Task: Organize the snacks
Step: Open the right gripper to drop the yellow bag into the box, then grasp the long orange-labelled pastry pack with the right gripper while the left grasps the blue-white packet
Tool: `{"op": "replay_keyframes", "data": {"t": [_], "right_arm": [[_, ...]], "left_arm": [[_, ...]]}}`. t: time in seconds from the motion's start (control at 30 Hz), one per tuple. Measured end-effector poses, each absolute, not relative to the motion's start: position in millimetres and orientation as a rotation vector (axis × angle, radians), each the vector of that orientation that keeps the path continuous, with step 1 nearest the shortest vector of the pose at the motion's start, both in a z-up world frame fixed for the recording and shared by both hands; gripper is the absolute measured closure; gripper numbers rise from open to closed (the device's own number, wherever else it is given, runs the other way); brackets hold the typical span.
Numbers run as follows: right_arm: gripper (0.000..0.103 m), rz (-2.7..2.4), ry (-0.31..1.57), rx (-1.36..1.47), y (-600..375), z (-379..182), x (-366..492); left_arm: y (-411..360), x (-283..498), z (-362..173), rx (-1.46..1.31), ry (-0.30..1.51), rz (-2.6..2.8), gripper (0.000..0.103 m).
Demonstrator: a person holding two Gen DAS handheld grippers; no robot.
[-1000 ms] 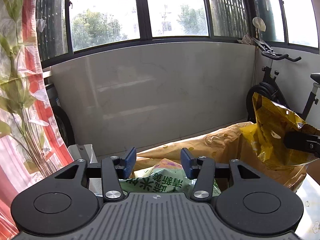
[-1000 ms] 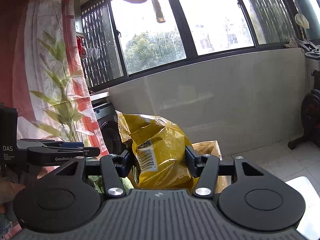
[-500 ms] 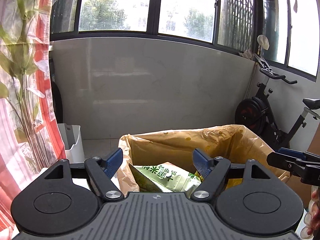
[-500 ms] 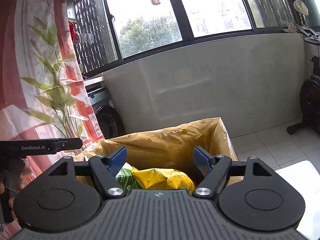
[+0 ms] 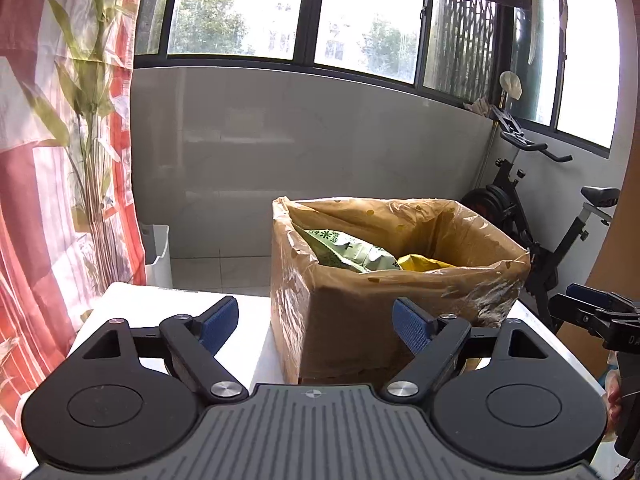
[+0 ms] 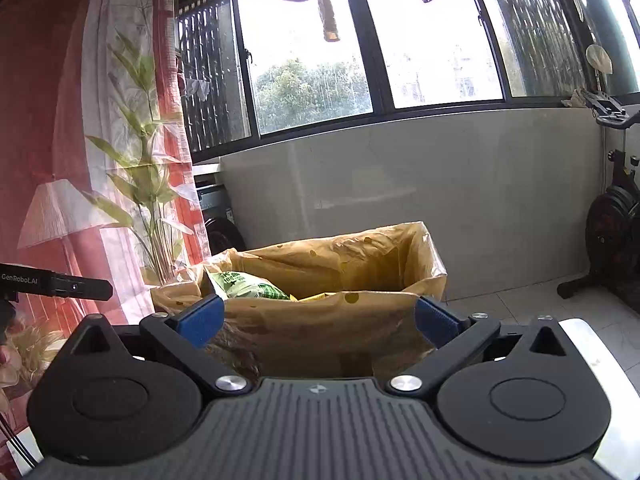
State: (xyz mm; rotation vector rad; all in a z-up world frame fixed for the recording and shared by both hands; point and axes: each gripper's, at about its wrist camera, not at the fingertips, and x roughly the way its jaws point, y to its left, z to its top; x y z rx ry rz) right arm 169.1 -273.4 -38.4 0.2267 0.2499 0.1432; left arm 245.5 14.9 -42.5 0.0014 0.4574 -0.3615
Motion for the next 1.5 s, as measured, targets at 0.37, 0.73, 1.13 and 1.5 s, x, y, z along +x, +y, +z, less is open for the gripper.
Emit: {"op": "replay_keyframes", "data": {"t": [0.37,0.73,1.13,1.5], "right_arm": [[0.011,0.256,0.452,0.125,-195.0,-114.4,156.2],[0.047,0.299,0.597,0.061,-165.8,-155.2,163.6],[0.064,0.236,0.565,0.201,-218.8,-157.3,140.9],[0.064,0.145,0.572,0.193,-250.3,-164.1,120.7]], "left_arm": [[26.4,202.8,-87.7,-0.024,0.446,-0.275,0.018],[46.8,202.1,-141.0,-0.199,0.586,-0.229,0.021],[48.7,208.2,-172.6,-0.196,0.685,-0.22,0.035],[-18.2,190.2,-186.6,-0.135,0.761,-0.454,0.047]]}}
